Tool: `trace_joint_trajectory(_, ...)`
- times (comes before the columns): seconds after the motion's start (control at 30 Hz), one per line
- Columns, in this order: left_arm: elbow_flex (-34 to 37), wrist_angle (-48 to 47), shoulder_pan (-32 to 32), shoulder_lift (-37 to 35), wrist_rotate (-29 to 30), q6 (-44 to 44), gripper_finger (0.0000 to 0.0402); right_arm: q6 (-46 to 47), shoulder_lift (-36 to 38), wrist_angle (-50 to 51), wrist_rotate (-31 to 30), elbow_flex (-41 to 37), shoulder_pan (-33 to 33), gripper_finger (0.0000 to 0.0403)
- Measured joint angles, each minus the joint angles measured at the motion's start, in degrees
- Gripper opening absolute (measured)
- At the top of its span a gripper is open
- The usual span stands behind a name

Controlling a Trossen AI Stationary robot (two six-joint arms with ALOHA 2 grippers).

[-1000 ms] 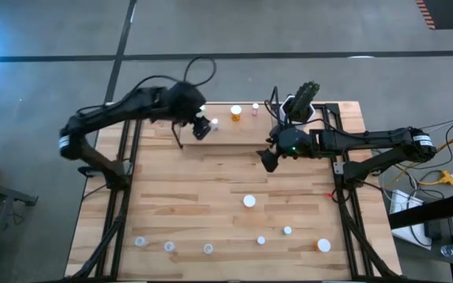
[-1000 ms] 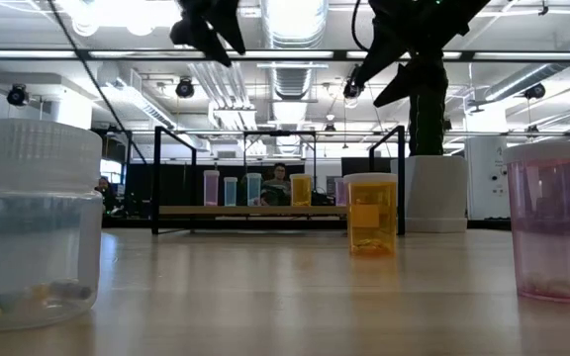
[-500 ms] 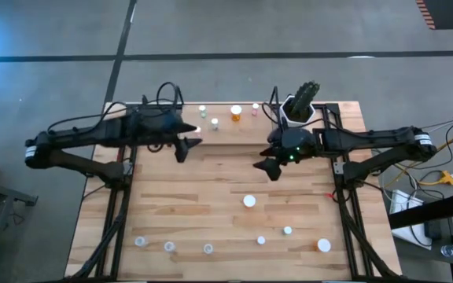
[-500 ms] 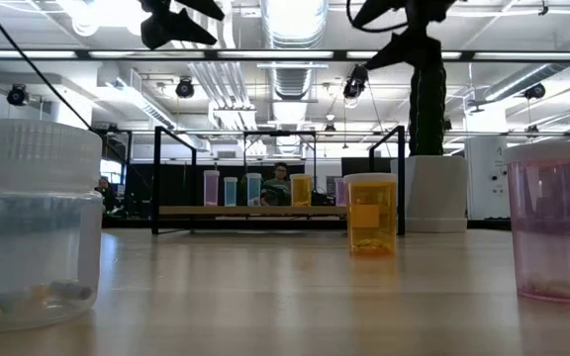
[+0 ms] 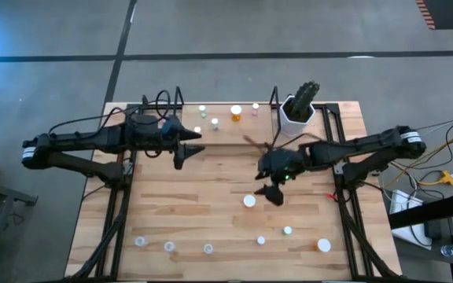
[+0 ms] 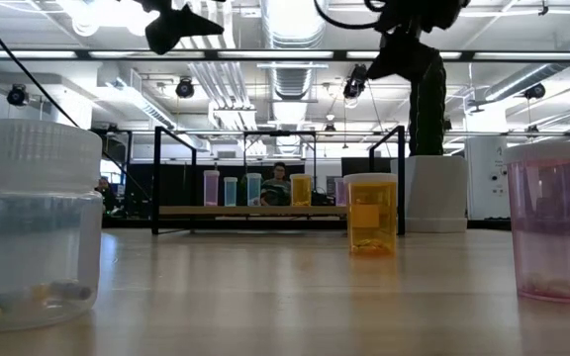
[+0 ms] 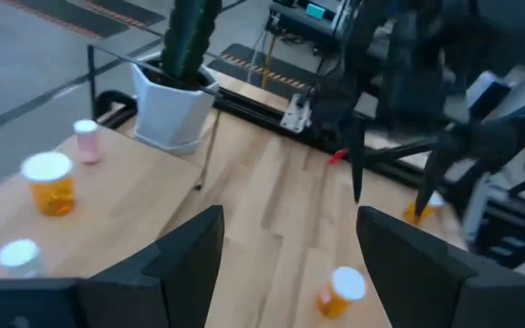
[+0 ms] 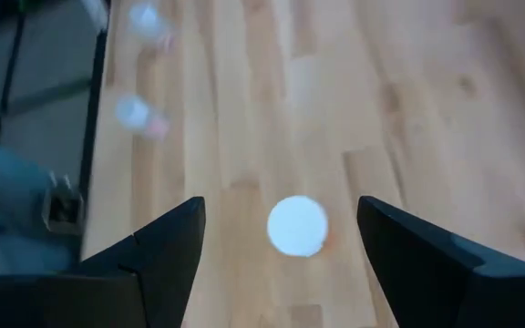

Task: Pick and place medicine bottles onto shelf by color
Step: Put the left orange pill bottle on the shelf

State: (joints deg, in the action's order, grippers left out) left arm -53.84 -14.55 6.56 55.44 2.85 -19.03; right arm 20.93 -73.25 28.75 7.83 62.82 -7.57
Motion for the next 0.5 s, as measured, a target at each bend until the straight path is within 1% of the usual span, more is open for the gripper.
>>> trace_joint_trajectory(0.13,0.0,-0.1,0.0,0.0,-0.3,-1.6,0.0235,-6.1,-4.9,-0.5,0.1,0.6,-2.2,0.0278)
trace_joint_trajectory(0.33,0.2,-2.6,-1.0,0.0,-1.7,-3.2,0.0235,-9.8,-12.4,0.3,-0.3,2.4,-4.0,0.0276)
trace_joint_trajectory(0.5,0.4,-6.1,-1.2,0.0,-1.8,-3.3,0.0235,-10.5,-15.7,0.3,-2.1,2.8,-4.0,0.0272)
